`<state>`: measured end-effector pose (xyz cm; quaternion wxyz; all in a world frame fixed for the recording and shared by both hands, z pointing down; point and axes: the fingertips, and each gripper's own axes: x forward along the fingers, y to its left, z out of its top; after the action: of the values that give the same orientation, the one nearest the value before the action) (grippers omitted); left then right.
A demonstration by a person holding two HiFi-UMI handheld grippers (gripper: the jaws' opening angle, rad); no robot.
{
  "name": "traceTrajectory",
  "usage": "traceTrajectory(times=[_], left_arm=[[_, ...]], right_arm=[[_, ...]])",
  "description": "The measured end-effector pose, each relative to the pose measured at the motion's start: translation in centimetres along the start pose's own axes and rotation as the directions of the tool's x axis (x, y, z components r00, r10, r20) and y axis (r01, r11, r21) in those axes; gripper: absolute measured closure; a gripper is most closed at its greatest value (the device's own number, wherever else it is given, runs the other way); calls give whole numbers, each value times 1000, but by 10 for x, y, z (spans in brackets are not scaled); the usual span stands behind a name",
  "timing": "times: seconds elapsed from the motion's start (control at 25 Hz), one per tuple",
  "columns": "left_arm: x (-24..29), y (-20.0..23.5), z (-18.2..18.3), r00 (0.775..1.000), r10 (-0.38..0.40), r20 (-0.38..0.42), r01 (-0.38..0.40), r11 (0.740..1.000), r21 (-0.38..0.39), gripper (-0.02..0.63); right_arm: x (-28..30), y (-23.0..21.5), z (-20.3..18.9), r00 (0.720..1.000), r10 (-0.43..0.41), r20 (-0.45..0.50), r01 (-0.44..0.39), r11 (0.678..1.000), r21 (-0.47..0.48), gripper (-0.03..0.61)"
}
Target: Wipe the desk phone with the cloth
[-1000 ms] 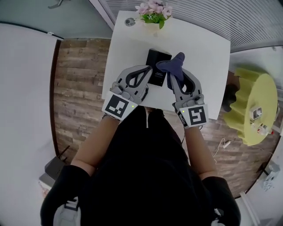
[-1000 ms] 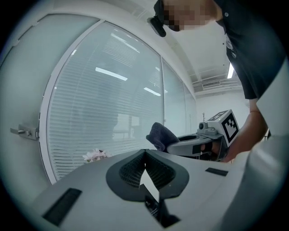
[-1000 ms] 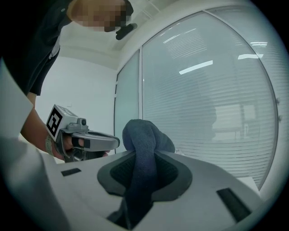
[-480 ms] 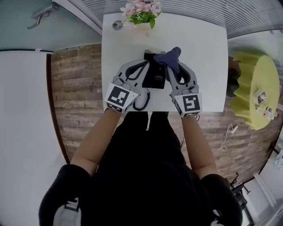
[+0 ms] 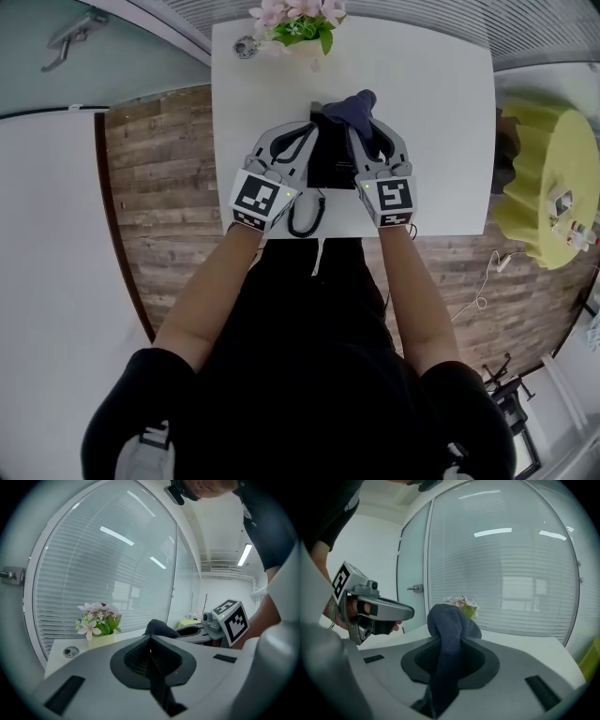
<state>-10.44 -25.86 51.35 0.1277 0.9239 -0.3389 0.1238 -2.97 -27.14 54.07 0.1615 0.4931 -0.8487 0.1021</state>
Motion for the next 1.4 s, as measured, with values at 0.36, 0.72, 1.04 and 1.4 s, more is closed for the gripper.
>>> traceTrajectory(times=[0.36, 0.72, 1.04, 1.4], left_arm=[[7, 6, -14, 1000, -7, -21, 7, 1000, -18, 603], [7, 3, -21, 1000, -19, -17, 19, 1000, -16, 603], [0, -3, -31, 999, -23, -25, 23, 1000, -17, 603], [-11, -9, -49, 999, -24, -36, 24, 999, -25, 603]], right_arm=[[21, 6, -29, 998, -4, -59, 2, 999, -47, 482], [19, 11, -35, 996, -31, -81, 23, 995, -98, 482], [6, 22, -51, 993, -38, -109, 29, 996, -82, 482], [-9, 34, -71, 990, -51, -129, 44, 998, -52, 482]])
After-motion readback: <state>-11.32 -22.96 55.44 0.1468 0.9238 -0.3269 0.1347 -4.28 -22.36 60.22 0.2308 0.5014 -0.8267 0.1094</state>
